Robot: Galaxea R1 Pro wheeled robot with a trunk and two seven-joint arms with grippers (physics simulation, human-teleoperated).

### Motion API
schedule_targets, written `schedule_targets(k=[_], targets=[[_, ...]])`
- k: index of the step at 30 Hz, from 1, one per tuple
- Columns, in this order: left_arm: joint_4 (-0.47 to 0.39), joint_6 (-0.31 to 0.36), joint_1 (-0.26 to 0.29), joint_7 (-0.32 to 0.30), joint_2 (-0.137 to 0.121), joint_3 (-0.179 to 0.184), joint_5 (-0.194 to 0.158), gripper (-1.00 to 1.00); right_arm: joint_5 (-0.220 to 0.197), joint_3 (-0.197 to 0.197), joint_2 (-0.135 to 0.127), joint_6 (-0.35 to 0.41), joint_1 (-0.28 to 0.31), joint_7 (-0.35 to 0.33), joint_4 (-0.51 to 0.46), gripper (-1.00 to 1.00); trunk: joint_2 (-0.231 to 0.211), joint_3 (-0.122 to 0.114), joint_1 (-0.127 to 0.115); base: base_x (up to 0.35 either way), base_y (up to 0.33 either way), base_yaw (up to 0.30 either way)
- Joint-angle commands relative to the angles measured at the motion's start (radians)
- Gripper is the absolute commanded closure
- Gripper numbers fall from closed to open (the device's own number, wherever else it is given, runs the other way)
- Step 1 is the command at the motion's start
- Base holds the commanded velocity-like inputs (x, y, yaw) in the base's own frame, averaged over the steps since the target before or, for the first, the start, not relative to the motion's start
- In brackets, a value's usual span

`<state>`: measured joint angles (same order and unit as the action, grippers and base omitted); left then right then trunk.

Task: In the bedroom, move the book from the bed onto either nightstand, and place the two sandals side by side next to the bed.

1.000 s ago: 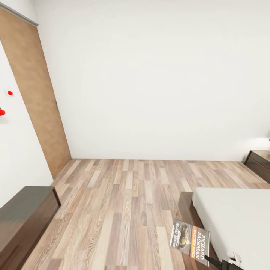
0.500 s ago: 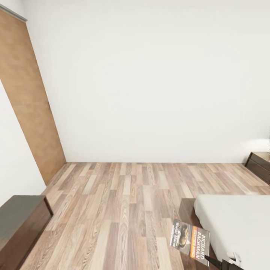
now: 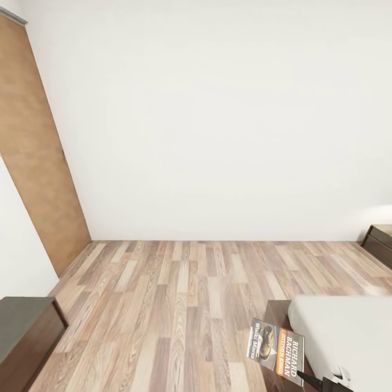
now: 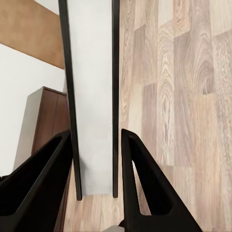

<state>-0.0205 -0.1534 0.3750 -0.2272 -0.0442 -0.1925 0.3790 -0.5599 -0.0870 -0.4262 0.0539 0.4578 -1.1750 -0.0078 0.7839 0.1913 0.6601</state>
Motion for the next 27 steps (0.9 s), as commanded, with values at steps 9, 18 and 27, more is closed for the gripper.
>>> schedule_targets(k=[9, 18, 27], targets=[[0.001, -0.003, 0.001, -0.003, 0.000, -0.008, 0.009, -1.00, -0.011, -0.003, 0.000, 0.006, 0.001, -0.003, -0.001, 1.00, 0.001, 0.001, 0.001, 0.290, 0.000, 0.000], [0.001, -0.003, 0.001, -0.003, 0.000, -0.008, 0.009, -1.00, -0.011, -0.003, 0.000, 0.006, 0.001, -0.003, -0.001, 1.00, 0.001, 0.001, 0.001, 0.290, 0.000, -0.087], [0.001, -0.003, 0.001, -0.003, 0.000, -0.008, 0.009, -1.00, -0.011, -0.003, 0.000, 0.006, 0.001, -0.003, -0.001, 1.00, 0.001, 0.001, 0.001, 0.290, 0.000, -0.043]])
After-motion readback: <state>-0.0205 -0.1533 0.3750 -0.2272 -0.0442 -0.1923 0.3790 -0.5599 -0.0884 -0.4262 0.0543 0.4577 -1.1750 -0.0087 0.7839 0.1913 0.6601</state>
